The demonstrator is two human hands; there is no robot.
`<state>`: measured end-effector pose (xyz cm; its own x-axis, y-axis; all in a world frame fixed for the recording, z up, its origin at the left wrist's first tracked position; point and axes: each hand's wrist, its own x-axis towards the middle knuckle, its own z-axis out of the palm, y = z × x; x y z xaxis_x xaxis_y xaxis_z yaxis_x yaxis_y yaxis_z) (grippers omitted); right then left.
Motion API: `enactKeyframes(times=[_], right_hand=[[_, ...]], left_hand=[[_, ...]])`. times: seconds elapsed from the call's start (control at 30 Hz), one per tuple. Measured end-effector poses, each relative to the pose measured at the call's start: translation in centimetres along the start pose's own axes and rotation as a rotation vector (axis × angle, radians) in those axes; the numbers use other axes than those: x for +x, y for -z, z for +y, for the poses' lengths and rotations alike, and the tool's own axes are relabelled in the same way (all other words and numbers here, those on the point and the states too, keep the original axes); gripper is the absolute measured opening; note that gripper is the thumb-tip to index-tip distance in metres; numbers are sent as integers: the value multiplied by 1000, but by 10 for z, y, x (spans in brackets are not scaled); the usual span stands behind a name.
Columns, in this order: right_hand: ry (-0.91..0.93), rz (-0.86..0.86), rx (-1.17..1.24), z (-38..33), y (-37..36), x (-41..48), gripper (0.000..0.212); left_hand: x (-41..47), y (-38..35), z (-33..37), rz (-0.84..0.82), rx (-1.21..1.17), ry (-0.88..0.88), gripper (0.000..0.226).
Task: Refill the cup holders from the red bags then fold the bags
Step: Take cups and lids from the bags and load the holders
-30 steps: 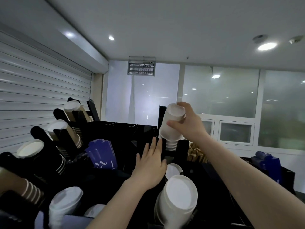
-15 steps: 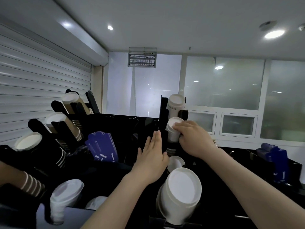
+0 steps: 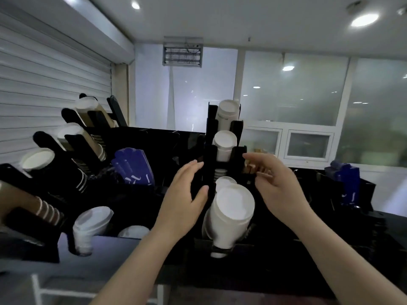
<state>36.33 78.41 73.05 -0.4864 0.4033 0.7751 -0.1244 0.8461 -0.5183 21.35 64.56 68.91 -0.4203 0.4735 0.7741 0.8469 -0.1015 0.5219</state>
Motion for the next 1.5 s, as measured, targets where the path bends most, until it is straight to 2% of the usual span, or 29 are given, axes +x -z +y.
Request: enactKeyframes(times=[0.1, 0.17, 0.3, 0.4, 0.47, 0.57, 0.63, 0.8, 0.97, 1.1, 1.27, 1.5], right_hand=[[-56, 80, 101, 1, 0, -53, 41], [-115, 16, 120, 6, -7, -82, 24], [-277, -158, 72, 20, -28, -110, 70], [-350, -172, 53, 28, -41, -116, 81], [-360, -159, 15, 33, -46, -115, 78], [-350, -100, -12, 37, -53, -108, 49], [-363, -84, -5, 39, -56, -105, 42], [-359, -79, 69, 44, -55, -108, 49], [-344, -100, 43, 40, -52, -107, 64], [-340, -69, 6, 34, -54, -108, 65], [-309, -83, -70, 40, -53, -110, 71], [-339, -149, -47, 50, -44, -99, 67]], left_hand=[[-29, 8, 5, 151, -81, -33, 24], [-44, 8, 4, 105, -129, 28, 16], [-65, 0, -3, -175, -146, 225, 39], [-72, -8, -7, -287, -144, 283, 53], [-69, -10, -11, -333, -180, 315, 54], [-62, -11, -15, -369, -210, 300, 46], [-62, -15, -18, -347, -181, 281, 45], [-70, -23, -27, -270, -65, 342, 65], [-65, -22, -29, -279, -45, 368, 65], [-65, -19, -29, -285, -41, 361, 64], [-59, -16, -28, -338, -81, 355, 70], [-45, -12, -28, -448, -215, 332, 84]])
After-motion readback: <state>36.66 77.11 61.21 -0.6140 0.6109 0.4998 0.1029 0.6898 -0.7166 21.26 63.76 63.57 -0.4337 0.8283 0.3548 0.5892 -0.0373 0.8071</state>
